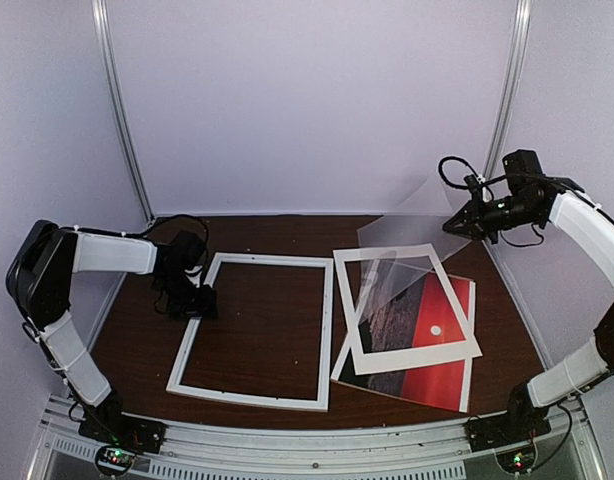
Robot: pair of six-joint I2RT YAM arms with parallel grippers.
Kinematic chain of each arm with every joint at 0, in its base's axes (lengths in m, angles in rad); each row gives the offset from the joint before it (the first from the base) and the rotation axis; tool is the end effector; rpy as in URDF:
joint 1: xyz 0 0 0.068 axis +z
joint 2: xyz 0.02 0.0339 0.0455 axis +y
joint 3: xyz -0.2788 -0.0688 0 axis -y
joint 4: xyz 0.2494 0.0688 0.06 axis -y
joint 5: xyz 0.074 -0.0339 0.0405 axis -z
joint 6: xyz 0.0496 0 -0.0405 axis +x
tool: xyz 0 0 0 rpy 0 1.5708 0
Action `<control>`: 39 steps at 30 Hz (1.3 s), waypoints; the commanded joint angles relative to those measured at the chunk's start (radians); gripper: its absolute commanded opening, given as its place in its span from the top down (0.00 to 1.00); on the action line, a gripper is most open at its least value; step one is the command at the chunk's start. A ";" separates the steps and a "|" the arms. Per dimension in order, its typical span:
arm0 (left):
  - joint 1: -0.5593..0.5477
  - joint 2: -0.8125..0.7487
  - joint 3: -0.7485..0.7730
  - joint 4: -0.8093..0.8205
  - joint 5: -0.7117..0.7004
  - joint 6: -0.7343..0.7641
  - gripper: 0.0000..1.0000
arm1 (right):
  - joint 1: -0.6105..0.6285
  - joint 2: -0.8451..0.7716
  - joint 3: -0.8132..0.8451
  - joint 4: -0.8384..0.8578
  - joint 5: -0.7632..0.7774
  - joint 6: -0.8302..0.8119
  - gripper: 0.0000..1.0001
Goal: Put the photo into the frame
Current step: Move the frame body to the center of the board.
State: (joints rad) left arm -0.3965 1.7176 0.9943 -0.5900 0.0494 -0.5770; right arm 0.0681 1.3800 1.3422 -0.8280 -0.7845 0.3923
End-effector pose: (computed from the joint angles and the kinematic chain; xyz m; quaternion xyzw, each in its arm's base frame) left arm 0.2932 -0.1254 0.1497 -0.0862 0.9877 -0.0817 0.1020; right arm 0.2863 0.0546 0.3547 0.0097 0.8772 0.4221 0.2287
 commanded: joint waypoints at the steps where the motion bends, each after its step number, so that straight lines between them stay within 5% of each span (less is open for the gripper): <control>1: -0.073 -0.011 0.002 0.027 0.052 -0.066 0.29 | 0.013 -0.007 0.056 0.002 0.001 -0.009 1.00; 21: -0.100 -0.202 0.111 0.079 -0.025 -0.092 0.22 | 0.313 0.014 0.300 0.112 0.040 0.117 1.00; 39: -0.144 -0.102 0.090 0.252 0.105 -0.132 0.22 | 0.337 -0.269 -0.411 0.171 0.199 0.294 1.00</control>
State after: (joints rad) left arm -0.5098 1.5715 1.0489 -0.4072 0.1169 -0.7025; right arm 0.4019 1.1286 1.0294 -0.6971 -0.6479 0.6193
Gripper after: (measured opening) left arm 0.779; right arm 0.007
